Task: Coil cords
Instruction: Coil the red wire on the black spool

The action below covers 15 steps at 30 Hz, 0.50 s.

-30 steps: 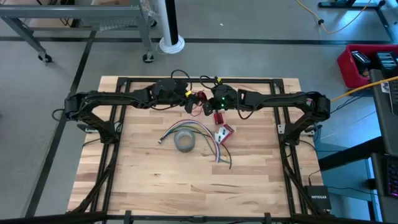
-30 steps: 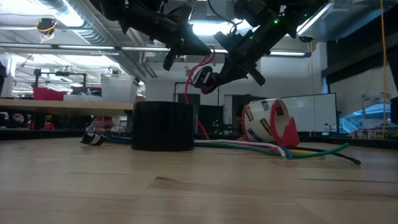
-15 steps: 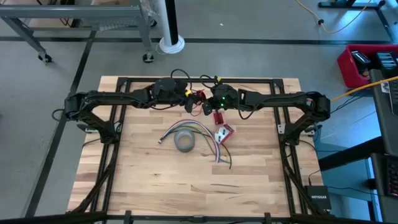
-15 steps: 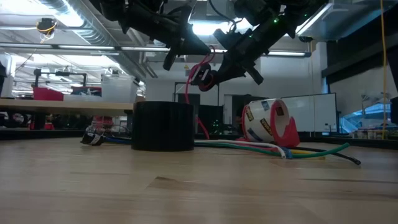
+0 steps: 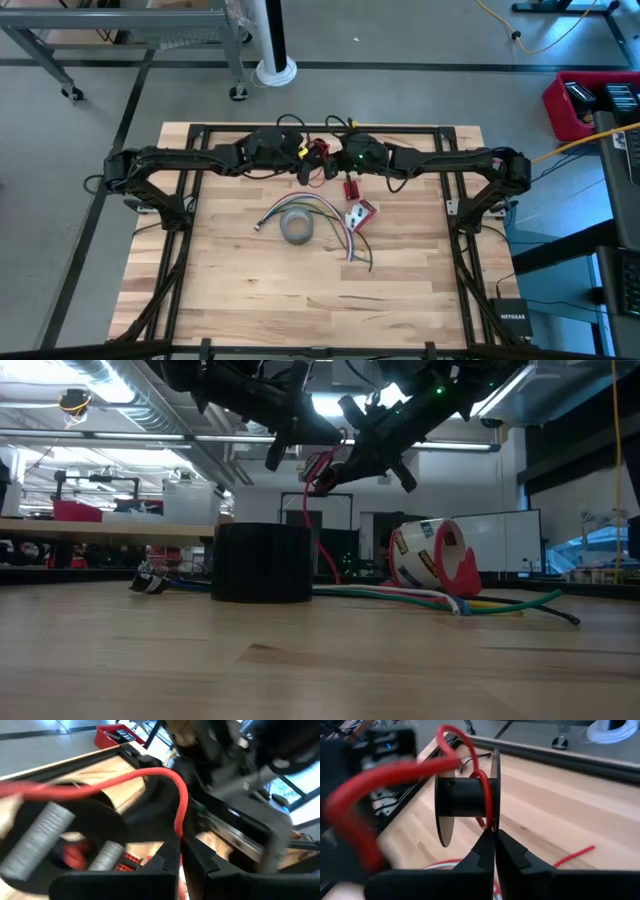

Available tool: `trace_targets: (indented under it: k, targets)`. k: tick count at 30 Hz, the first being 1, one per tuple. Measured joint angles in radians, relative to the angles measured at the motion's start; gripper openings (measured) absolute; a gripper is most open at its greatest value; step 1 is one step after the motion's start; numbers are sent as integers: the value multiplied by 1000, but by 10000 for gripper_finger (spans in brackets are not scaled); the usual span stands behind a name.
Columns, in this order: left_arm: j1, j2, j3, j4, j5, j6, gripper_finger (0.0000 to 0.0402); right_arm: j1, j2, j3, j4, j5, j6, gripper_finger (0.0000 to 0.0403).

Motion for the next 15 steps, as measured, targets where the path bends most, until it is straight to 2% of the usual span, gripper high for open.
trace_targets:
  k: [15]
  targets:
    - [-30,0,0,-108,-14,4,0,0,1,0,13,12,30,5]
